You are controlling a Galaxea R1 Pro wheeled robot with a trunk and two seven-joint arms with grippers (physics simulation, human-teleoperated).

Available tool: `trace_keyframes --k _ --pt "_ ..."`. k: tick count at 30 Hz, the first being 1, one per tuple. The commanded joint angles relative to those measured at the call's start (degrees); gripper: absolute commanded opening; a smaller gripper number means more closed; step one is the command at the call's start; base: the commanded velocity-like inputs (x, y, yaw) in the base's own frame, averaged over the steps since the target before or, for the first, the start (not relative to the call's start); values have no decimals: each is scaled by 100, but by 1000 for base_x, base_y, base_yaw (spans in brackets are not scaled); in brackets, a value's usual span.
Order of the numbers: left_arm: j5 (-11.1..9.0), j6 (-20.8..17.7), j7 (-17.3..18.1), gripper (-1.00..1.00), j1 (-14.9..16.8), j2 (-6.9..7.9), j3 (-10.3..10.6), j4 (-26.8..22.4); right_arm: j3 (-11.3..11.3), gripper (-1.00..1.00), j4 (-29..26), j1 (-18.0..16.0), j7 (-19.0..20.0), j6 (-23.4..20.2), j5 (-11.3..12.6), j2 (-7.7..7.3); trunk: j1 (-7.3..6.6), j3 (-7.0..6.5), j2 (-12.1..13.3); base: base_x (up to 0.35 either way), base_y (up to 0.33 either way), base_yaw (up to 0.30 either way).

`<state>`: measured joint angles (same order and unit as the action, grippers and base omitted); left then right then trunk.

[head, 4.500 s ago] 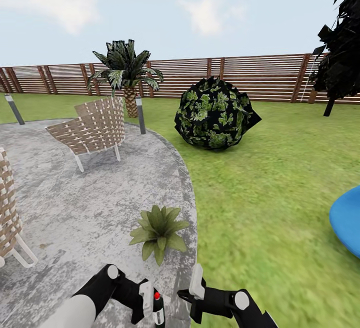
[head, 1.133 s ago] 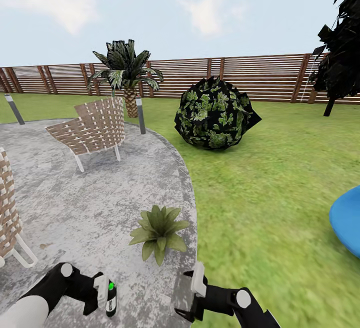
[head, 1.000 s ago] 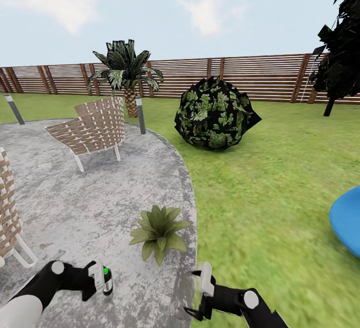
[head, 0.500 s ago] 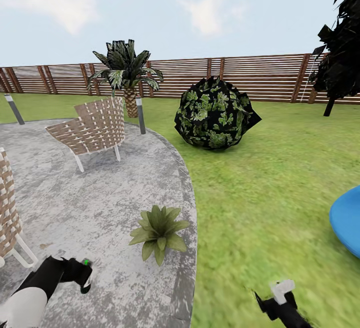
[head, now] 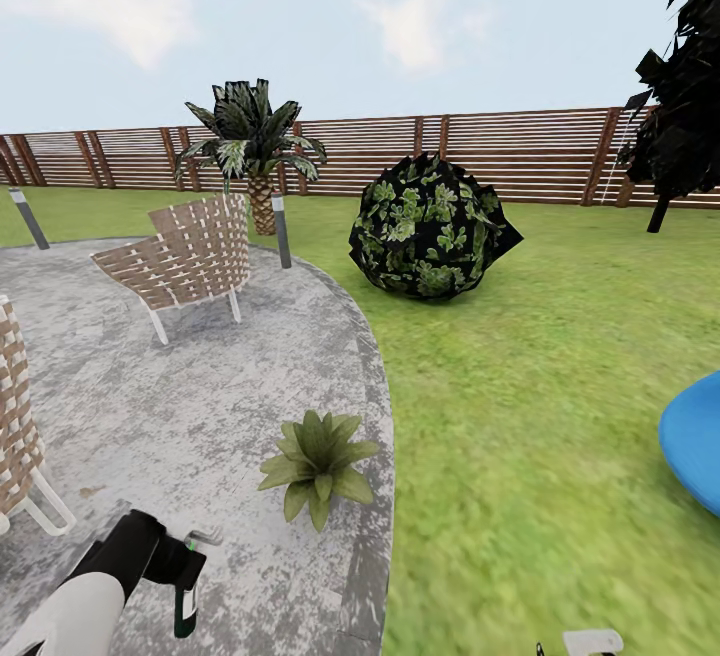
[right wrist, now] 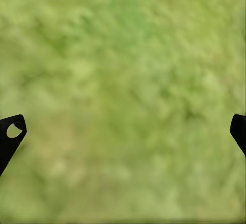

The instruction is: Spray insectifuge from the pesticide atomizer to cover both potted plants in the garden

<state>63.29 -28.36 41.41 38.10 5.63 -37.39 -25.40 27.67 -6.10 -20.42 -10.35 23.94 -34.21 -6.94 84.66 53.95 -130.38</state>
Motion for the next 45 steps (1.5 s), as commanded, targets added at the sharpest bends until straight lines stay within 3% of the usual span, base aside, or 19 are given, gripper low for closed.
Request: trace_keyframes --k 1,9,21,31,35,45 --pt "21 -53 34 -100 9 -7 -42 -9 36 100 11 -5 -28 19 -57 0 -1 5 -2 0 0 0" --pt "-5 -318 29 -100 39 -37 -44 -6 37 100 151 -5 -24 14 52 7 -1 5 -2 223 0 0" --pt "32 -415 25 -100 5 -62 -44 -1 37 100 179 12 -23 14 39 -16 -1 5 -2 303 140 0" --pt "35 -407 25 -100 -22 -76 -40 8 37 100 166 12 -27 14 69 11 -1 5 -2 32 26 0" --pt "70 -401 25 -100 -22 -100 -28 436 37 100 164 11 -28 14 72 16 -1 5 -2 0 0 0" --pt "62 -413 25 -100 24 -119 23 509 37 100 170 12 -28 14 73 14 -1 5 -2 75 0 0"
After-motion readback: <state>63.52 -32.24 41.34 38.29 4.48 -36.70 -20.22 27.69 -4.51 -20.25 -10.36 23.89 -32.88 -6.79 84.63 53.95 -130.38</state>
